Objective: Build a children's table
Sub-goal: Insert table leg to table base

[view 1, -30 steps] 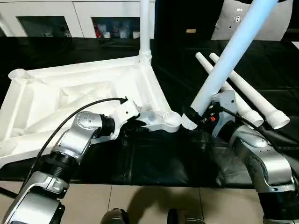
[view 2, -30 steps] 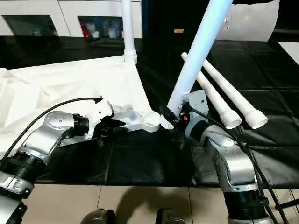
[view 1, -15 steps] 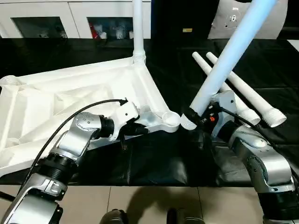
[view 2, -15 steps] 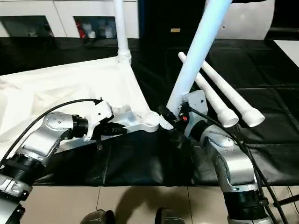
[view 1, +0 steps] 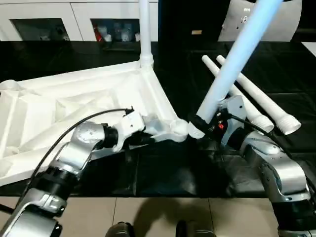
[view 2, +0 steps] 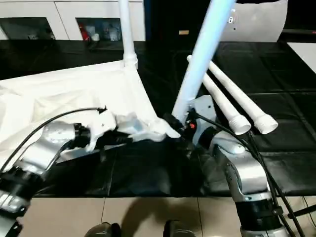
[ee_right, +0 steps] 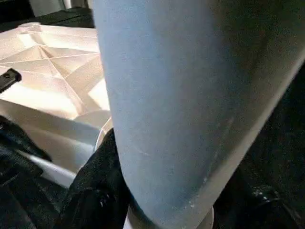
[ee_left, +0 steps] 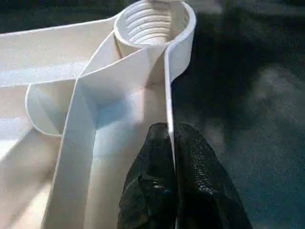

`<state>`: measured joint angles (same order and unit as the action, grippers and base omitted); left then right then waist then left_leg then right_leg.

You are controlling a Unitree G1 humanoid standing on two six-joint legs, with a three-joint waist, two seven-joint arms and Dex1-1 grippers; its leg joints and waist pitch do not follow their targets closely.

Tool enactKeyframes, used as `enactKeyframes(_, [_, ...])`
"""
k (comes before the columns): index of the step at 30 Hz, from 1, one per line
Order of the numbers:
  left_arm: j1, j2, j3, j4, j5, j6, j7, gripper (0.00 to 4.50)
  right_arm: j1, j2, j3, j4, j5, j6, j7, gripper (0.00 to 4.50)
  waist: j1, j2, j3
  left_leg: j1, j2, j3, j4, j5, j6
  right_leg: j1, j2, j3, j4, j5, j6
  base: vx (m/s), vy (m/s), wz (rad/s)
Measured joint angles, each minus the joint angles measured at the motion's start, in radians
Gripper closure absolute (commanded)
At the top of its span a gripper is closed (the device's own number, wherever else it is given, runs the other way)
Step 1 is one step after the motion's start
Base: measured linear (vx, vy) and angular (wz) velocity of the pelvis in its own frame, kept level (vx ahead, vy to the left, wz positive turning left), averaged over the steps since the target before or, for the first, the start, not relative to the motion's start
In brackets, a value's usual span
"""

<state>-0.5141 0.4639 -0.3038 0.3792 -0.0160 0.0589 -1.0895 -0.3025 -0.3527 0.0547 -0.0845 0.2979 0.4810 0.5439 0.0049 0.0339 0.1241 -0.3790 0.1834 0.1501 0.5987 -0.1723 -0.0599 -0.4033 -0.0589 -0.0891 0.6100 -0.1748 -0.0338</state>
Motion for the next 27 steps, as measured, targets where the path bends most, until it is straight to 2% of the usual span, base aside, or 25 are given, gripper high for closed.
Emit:
enactKeyframes(5, [0.004,0.009,-0.017,0.0,-0.009,-0.043,-0.074,4.5,-0.011,-0.007,0.014,-0.011,0.001,0.017,0.028,2.61,0.013,0.0,-0.001,-0.001,0.0,0.0,0.0,0.0,0.0,0.0,-0.001,0.0,0.0,0.001,-0.002,0.0,0.0,0.0])
enactKeyframes(11, [0.003,0.009,-0.019,0.005,-0.009,-0.052,-0.075,4.5,-0.005,-0.012,0.032,-0.022,0.002,0.02,0.037,2.61,0.023,0.0,-0.001,0.0,0.0,0.001,0.001,0.0,0.0,0.0,-0.001,0.0,0.0,0.002,-0.003,0.0,0.0,0.0])
enactKeyframes(20, [0.029,0.015,-0.014,-0.037,-0.001,-0.035,-0.045,4.5,-0.006,-0.009,0.033,-0.023,0.007,0.029,0.051,2.61,0.022,0.0,-0.001,0.002,0.0,0.002,0.0,0.0,0.0,0.0,-0.001,0.002,0.001,0.001,-0.001,0.0,0.0,0.0])
enactKeyframes(22, [0.041,0.016,-0.013,-0.067,0.0,0.009,-0.028,4.06,-0.006,-0.003,0.035,-0.023,0.007,0.03,0.051,2.61,0.022,0.0,-0.001,0.002,0.0,0.002,0.0,0.0,0.0,0.0,0.0,0.002,0.001,0.001,-0.001,0.0,0.0,0.0])
enactKeyframes(27, [0.086,0.029,0.007,-0.163,-0.011,0.118,-0.007,3.73,-0.005,0.003,0.041,-0.026,0.007,0.03,0.05,2.61,0.016,-0.001,-0.001,0.002,0.001,0.003,0.0,0.0,0.0,0.0,0.0,0.002,0.001,-0.001,0.001,0.0,0.0,0.0])
